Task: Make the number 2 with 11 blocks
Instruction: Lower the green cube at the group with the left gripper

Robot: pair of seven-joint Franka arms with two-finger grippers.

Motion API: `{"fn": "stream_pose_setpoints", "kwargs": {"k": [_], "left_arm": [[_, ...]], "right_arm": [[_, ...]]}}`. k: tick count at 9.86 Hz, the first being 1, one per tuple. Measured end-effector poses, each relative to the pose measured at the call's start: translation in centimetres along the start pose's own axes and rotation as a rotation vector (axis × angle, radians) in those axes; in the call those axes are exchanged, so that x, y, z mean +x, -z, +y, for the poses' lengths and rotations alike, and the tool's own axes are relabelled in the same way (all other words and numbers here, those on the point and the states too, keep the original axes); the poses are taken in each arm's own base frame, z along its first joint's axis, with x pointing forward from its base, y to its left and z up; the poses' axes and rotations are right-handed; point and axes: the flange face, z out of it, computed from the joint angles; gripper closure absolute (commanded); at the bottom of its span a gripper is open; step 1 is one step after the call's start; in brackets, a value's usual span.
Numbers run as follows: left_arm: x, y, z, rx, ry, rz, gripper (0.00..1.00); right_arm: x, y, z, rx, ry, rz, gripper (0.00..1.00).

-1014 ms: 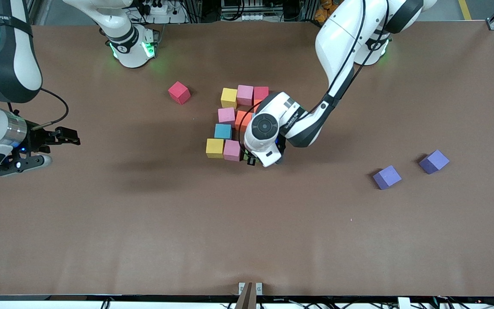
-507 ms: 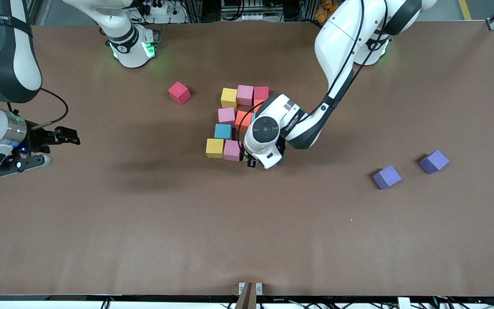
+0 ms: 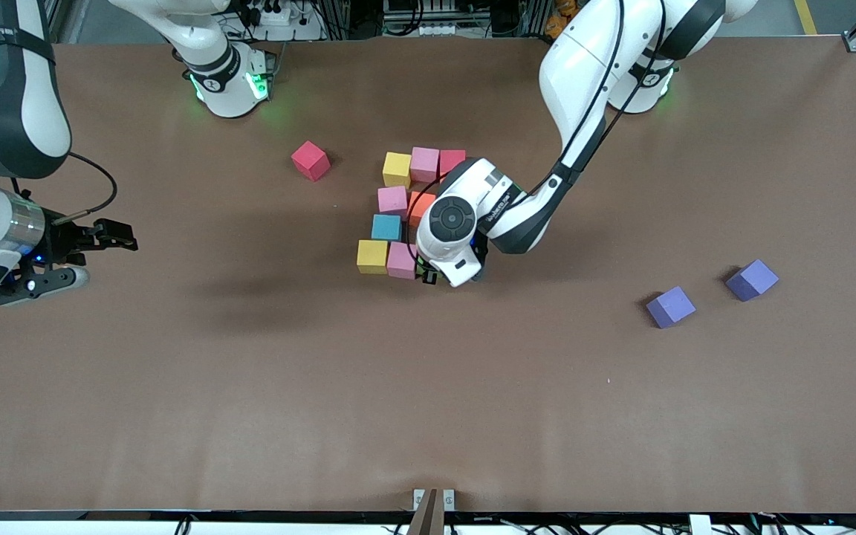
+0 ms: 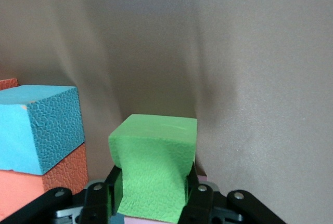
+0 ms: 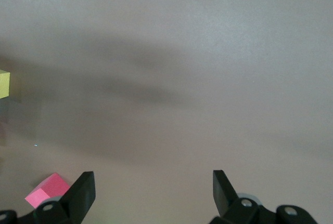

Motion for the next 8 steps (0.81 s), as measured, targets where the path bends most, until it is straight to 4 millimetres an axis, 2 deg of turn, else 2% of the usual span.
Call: {"fn": "stream_pose_setpoints", "kwargs": {"k": [8], "left_arm": [[0.38, 0.14, 0.47, -0.002, 0.008, 0.004, 1.0]], "right_arm": [[-0.02, -0.01, 0.07, 0.0, -0.001, 0.0, 0.0]]}}
